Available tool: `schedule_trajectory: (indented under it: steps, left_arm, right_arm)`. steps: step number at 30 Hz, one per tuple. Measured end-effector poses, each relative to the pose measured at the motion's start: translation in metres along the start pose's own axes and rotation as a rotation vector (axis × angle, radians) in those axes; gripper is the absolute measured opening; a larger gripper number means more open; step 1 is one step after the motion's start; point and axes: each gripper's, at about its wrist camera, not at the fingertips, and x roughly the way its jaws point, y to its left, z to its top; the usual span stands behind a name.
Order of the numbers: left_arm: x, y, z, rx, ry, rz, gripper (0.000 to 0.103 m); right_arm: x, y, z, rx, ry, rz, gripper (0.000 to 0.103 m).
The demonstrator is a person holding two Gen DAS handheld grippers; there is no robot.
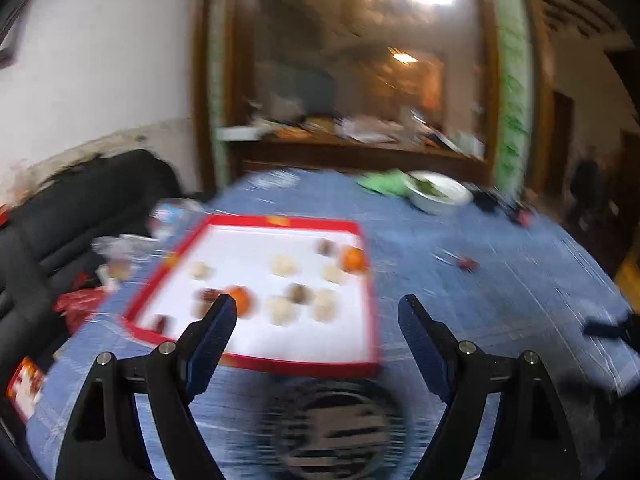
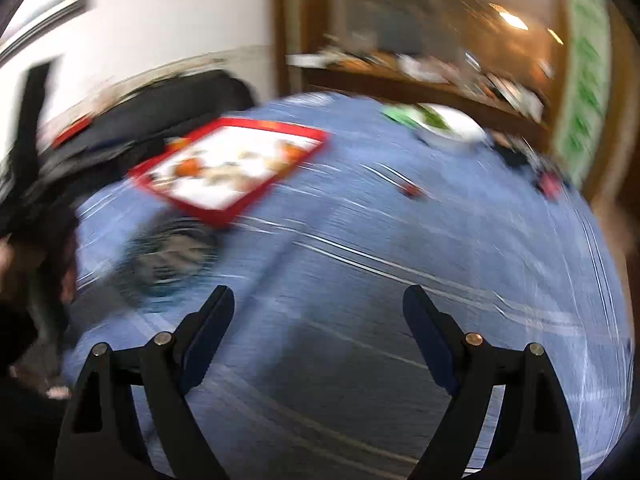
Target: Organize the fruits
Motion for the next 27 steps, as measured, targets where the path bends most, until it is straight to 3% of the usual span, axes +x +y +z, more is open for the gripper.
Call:
schedule_trajectory:
  steps: [3,6,9,13,17,20,27]
  left_arm:
    - [-0.011,0.039,0.010,-0.109,-0.035,0.112,0.083]
    - [-0.024,0.077,0.023,-0.226,-0.096,0.228,0.083]
    - [-0.029,0.098,0.032,-0.276,-0.111,0.262,0.083]
    - [-0.029,0.110,0.036,-0.285,-0.129,0.283,0.083]
    - [-0.008,0.099,0.031,-0.226,-0.059,0.240,0.083]
    - [0.008,0.080,0.023,-0.147,0.015,0.229,0.083]
    - [0.051,0.012,0.001,0.018,0.169,0.221,0.083]
  right_arm:
    - [-0.010,0.043,0.002,-0.120,-0.059,0.113,0.087]
    - [-0.015,0.042,0.009,-0.131,-0.058,0.209,0.087]
    - [-0.015,0.003,0.026,-0.058,-0.073,0.125,0.087]
    - [0.000,-0.075,0.059,0.129,-0.058,-0.069,0.087]
    - [0.026,-0.115,0.079,0.237,-0.012,-0.154,0.087]
    - [0.046,-0.122,0.082,0.285,0.023,-0.148,0.087]
    - [0.070,-0.065,0.078,0.242,0.048,-0.007,0.087]
